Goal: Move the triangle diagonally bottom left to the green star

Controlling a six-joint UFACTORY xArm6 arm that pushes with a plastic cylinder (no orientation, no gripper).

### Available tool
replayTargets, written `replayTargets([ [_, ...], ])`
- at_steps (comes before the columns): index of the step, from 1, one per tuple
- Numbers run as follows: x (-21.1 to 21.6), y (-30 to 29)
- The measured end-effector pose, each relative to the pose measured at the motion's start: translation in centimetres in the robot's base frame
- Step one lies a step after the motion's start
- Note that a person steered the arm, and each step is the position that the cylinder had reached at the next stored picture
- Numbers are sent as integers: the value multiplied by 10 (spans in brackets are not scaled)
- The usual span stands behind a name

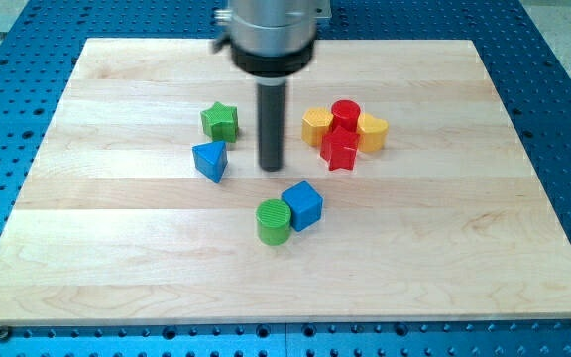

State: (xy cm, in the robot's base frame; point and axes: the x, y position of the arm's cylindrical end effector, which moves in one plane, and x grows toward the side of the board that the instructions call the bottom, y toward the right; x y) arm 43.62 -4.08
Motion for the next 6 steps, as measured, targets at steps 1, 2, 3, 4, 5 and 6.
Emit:
replayTargets([
  [1, 2, -26],
  [2, 19, -27],
  [3, 33, -60],
  [4, 47, -78],
  [5, 46, -101],
  [6, 30, -101],
])
